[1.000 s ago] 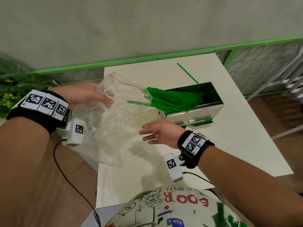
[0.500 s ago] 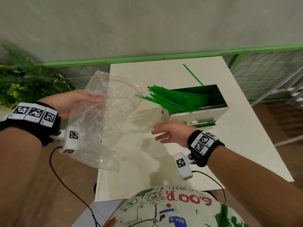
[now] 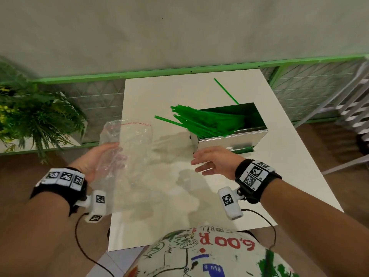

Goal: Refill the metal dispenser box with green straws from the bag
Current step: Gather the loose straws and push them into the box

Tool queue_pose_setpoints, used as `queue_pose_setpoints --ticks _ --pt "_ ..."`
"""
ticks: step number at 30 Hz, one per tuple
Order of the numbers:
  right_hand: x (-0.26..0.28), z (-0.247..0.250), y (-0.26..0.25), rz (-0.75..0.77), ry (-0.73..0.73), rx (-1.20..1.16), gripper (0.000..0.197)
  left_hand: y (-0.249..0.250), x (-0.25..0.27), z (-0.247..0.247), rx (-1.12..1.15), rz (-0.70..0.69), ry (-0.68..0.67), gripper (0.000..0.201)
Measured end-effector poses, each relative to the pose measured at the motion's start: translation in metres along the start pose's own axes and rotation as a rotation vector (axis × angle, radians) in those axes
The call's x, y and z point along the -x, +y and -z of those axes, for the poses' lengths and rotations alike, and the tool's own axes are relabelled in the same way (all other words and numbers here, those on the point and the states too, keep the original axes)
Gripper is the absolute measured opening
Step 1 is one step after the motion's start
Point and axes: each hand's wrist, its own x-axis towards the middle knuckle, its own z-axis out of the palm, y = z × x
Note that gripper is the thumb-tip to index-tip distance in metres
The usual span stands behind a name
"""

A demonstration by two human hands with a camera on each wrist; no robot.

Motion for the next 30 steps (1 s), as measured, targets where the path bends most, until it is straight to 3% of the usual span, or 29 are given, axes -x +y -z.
queue_pose_setpoints --ticks 2,5,8,12,17,21,23,26,30 --pt "0.004 0.008 0.002 0.004 0.025 0.032 0.032 -0.012 -0.014 -0.022 0.023 0.008 0.061 0.095" --pt "0.012 0.018 0.003 0.022 0.069 0.112 0.024 -0.022 -0.02 -0.067 -0.057 0.029 0.081 0.085" --pt "0.019 0.031 0.006 0.041 0.127 0.277 0.02 -0.025 -0.027 -0.089 -0.245 0.075 0.081 0.108" --pt "0.029 0.054 0.01 0.08 0.193 0.435 0.02 -0.008 -0.034 -0.1 -0.378 -0.004 0.224 0.114" --pt "0.04 0.087 0.004 0.156 0.272 0.45 0.011 0.047 -0.016 -0.116 -0.178 -0.385 0.417 0.071" --pt "0.043 0.114 -0.009 0.401 0.496 0.585 0.01 0.086 0.012 -0.158 -0.066 -0.524 0.379 0.04" --pt "0.039 0.127 -0.017 0.523 0.548 0.731 0.011 0.094 0.016 -0.176 -0.123 -0.497 0.366 0.04" --pt "0.024 0.146 -0.025 0.652 0.53 1.004 0.025 0.094 0.013 -0.199 -0.216 -0.42 0.404 0.058" --pt "-0.002 0.16 -0.034 0.612 0.433 1.193 0.053 0.091 0.004 -0.219 -0.185 -0.318 0.498 0.059"
